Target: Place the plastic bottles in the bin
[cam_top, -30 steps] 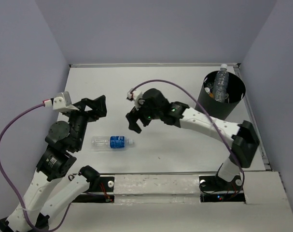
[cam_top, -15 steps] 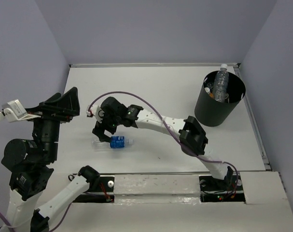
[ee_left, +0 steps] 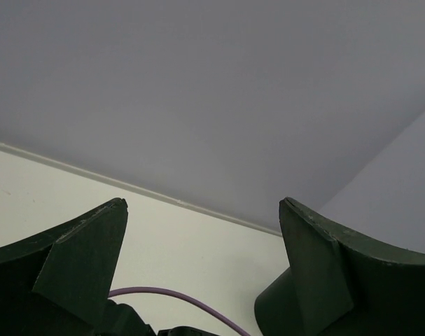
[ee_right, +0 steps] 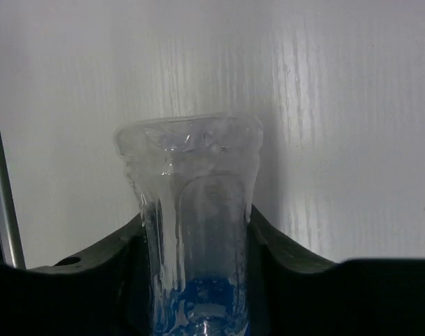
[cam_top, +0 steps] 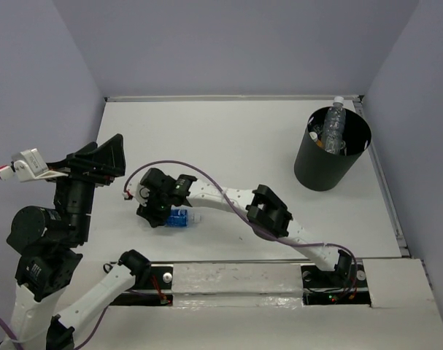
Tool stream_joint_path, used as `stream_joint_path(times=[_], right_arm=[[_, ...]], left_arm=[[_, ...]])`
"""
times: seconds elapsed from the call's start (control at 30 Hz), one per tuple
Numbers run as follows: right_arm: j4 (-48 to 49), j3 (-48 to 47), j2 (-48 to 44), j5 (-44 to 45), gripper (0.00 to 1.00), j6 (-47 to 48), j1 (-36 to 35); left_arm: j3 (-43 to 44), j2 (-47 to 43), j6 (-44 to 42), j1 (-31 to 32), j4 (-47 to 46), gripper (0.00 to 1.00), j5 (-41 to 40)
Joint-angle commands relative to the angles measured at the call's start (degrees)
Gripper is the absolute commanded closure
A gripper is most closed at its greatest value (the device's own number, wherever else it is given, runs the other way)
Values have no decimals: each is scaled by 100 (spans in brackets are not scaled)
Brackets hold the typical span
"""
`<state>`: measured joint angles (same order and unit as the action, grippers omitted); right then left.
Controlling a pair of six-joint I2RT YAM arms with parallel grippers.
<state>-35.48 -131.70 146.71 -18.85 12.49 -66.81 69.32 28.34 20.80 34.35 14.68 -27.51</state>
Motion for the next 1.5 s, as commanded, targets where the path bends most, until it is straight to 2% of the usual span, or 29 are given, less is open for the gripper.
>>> stream_joint_path(times=[0.0,0.1,0.17,0.33,0.37,0.43,0.47,0.5,0.53,0.57,0.6,0.7,0.77,0.83,1.0,1.17,1.33,1.47], right_arm=[[417,54,-361,504,75,-264,-25],[1077,591,-1064,855,80,-431,-25],[1332,1127,-1547,1409,81,-467,-25],[2501,2813,-3576,2367,82,-634,606],[2668,3121,-4319,2743,83,-634,755],[2924,3851,-5035,3193,83,-634,1308],[3072,4062,-5735,3595,83,-634,1537],[3170,4439,-6090,3782,83,-660,2035],[3275,4616,-6441,3931,83,-669,2040],[3476,4931,-7097,4168,83,-704,2553],[3626,5048,-7400,4310,84,-722,3115],[4127,5356,-8139,4504,85,-678,3892],[4312,5549,-8632,4505,85,-704,4628],[4383,5620,-8668,4452,85,-739,5044],[4691,5761,-8405,4302,86,-818,6010],[5067,5971,-8151,3996,86,-1117,6688],[6007,6569,-7957,3863,87,-1109,6935],[6307,6850,-7737,3749,87,-1205,7050]], left_arm=[[-129,84,73,-33,-132,1,166],[-296,49,82,-33,-176,1,184],[-340,67,117,-33,-193,1,210],[-419,84,214,-33,-386,1,623],[-454,76,232,-33,-413,1,676],[-586,75,284,-33,-501,1,887],[-725,84,302,-25,-527,1,983],[-814,110,346,-33,-614,1,1236],[-902,128,390,-33,-659,1,1396],[-1155,119,434,-33,-833,1,1589],[-1323,93,495,-25,-983,1,2095],[-1859,180,653,-25,-1387,1,2819],[-2079,479,671,-33,-1650,1,3723],[-2159,865,636,-33,-1757,1,4445],[-2177,1437,347,10,-1819,1,5202],[-2335,1508,170,37,-1784,1,5150],[-2484,1429,56,37,-1714,1,5018],[-2520,1332,12,46,-1652,1,4887]])
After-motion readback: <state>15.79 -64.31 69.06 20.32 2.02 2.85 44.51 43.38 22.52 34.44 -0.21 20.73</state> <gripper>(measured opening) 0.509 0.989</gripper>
